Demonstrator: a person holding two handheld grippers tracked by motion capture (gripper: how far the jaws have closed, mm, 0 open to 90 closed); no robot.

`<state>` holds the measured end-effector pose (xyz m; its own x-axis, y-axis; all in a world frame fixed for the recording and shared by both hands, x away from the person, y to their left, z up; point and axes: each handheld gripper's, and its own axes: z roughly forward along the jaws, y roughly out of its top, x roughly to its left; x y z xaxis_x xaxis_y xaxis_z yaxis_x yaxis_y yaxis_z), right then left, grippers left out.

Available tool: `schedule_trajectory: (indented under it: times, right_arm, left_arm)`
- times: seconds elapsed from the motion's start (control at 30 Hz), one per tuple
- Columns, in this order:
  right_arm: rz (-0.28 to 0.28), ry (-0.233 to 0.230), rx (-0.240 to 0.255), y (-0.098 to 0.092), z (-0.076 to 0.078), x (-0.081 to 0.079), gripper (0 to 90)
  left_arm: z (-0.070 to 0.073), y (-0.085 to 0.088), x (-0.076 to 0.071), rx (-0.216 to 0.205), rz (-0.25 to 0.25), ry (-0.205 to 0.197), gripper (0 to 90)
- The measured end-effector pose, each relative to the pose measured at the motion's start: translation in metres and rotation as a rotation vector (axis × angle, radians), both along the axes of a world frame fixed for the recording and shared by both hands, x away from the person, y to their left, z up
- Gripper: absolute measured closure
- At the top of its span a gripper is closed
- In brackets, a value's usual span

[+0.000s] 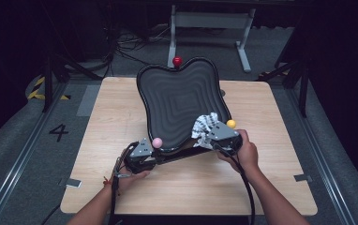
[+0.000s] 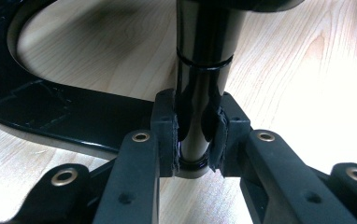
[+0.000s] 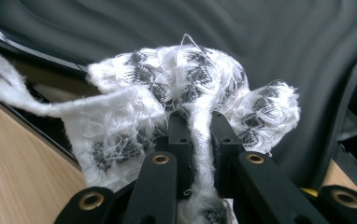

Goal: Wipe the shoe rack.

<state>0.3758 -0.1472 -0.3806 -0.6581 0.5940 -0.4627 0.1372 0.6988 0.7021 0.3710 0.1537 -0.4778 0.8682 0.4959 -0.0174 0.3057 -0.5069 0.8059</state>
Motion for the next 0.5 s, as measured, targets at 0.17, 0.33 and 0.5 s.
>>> schedule_trajectory:
  times: [0.17,0.33,0.5]
  right_arm:
    - [0.063,-0.012,-0.003,0.029,0.001,0.001,82.1]
    - [0.135,-0.021,-0.020,0.061,-0.001,-0.006,82.1]
    - [0.190,-0.001,0.004,0.078,-0.003,-0.013,82.0]
  left_arm:
    - [0.000,0.000,0.001,0.007,-0.004,0.006,73.8]
    - [0.000,-0.001,0.000,0.007,-0.005,-0.006,73.7]
    - [0.000,0.000,0.001,0.008,-0.013,-0.007,73.7]
